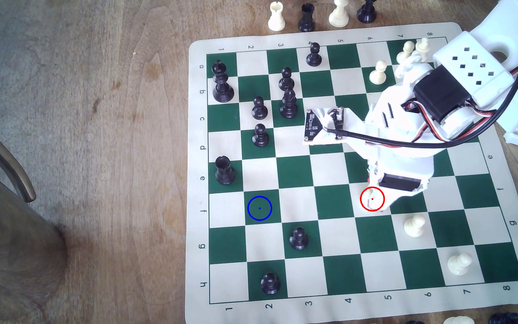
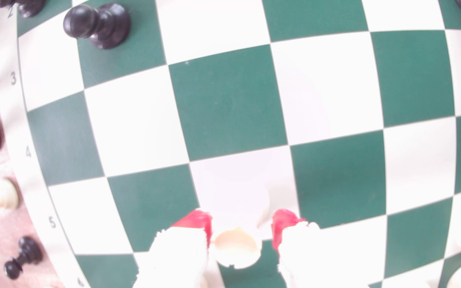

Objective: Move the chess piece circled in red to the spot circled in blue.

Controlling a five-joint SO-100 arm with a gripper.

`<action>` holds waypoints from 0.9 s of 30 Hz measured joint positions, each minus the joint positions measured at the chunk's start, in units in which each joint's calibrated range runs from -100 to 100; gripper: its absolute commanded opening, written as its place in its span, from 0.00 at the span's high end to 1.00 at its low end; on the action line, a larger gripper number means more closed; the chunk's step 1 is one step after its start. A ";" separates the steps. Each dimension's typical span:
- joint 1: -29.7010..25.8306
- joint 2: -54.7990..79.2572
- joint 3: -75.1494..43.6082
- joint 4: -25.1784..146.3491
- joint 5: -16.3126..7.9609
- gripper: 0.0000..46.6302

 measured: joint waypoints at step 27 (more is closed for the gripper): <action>4.57 -6.20 -14.10 12.91 2.98 0.99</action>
